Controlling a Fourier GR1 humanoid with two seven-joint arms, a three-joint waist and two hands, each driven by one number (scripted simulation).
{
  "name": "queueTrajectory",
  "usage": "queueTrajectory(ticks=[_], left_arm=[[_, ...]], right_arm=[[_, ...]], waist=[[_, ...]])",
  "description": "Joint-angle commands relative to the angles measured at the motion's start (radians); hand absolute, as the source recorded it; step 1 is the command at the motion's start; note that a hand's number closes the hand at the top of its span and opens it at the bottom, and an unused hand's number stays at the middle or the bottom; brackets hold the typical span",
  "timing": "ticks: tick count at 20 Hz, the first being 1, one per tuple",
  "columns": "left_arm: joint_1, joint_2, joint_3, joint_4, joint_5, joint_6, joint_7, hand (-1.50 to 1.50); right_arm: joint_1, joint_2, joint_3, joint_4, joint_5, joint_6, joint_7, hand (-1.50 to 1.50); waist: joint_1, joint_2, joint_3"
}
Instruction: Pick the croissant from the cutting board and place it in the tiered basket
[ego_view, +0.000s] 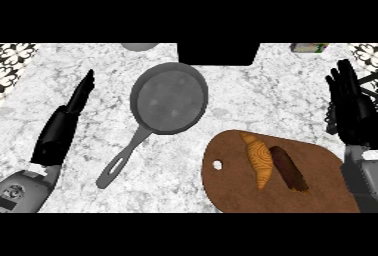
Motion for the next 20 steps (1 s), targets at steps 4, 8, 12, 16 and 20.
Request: queueTrajectory(ticks=[4, 8, 12, 16, 20], left_arm=[[0.081, 0.021, 0.134, 0.033, 0.015, 0.013, 0.04, 0.0], [0.105, -0.012, 0.118, 0.08, 0.007, 0.059, 0.071, 0.0], [0.131, -0.001, 0.16, 0.096, 0.056, 0.024, 0.075, 0.0], [0.142, -0.032, 0.135, 0.092, 0.029, 0.025, 0.071, 0.0], [0.136, -0.029, 0.153, 0.125, 0.033, 0.014, 0.037, 0.0]], right_arm=[[0.109, 0.057, 0.095, -0.25, 0.086, -0.08, 0.081, 1.5], [0.233, -0.085, 0.023, -0.044, 0.297, -0.259, 0.136, 1.5], [0.371, 0.049, 0.052, -0.245, 0.389, -0.512, 0.196, -1.5], [0.492, -0.058, 0.152, -0.534, 0.555, -0.506, 0.42, -1.5], [0.541, -0.197, 0.234, -0.625, 0.631, -0.323, 0.617, -1.5]], waist=[[-0.005, 0.003, 0.006], [-0.061, 0.03, -0.014], [-0.046, -0.001, 0.002], [-0.03, 0.001, 0.002], [-0.025, 0.005, -0.002]])
